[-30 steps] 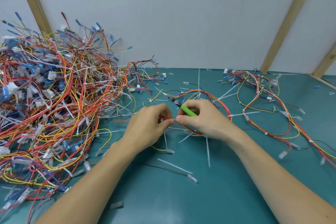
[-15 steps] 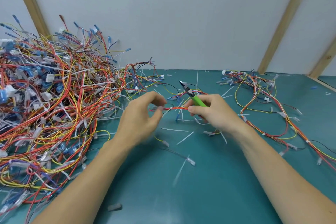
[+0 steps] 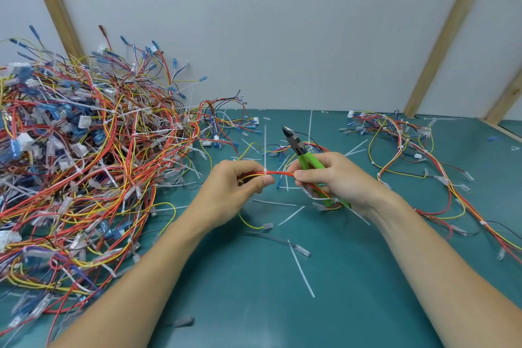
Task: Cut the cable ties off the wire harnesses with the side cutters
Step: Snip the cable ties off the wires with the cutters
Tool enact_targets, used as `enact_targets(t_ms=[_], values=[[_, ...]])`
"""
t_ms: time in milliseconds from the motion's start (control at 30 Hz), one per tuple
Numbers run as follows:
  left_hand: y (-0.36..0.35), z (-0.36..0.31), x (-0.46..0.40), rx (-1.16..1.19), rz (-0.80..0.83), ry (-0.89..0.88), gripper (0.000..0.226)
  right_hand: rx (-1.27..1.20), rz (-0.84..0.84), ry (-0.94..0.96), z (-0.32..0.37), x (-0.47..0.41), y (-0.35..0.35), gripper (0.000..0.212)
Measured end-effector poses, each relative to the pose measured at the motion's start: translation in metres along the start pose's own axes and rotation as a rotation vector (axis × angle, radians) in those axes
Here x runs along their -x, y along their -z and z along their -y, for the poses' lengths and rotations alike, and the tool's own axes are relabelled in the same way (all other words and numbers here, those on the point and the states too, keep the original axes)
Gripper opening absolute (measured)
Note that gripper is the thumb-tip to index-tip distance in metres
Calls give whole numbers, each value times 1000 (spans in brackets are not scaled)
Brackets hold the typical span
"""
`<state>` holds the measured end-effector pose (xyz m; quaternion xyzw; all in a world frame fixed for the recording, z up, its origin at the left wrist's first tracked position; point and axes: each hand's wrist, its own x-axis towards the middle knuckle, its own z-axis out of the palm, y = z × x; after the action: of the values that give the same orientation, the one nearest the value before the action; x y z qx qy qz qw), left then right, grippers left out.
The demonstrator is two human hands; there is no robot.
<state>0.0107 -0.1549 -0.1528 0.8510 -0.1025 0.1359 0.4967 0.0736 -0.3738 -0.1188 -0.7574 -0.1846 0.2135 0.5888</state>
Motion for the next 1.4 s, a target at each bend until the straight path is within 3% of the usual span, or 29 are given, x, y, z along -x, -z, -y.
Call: enact_targets(t_ms=[133, 267, 400, 567, 900, 1400], values=[[-2, 6, -4, 134, -60, 83, 21, 47, -56, 38, -2, -2, -3, 7], [-3, 9, -7, 170, -154, 148, 17, 384, -119, 143, -5, -1, -4, 6], [-3, 11, -7, 162, -120, 179, 13, 549, -235, 175, -8, -2, -3, 30], [-3, 11, -6, 111, -125, 194, 16, 701, -320, 254, -5, 2, 9, 38], [-4, 4, -3, 24, -226, 118, 14, 873, -358, 325, 2, 6, 8, 39], [-8, -10, 1, -28, -295, 61, 12, 869, -351, 322, 3, 6, 4, 36]])
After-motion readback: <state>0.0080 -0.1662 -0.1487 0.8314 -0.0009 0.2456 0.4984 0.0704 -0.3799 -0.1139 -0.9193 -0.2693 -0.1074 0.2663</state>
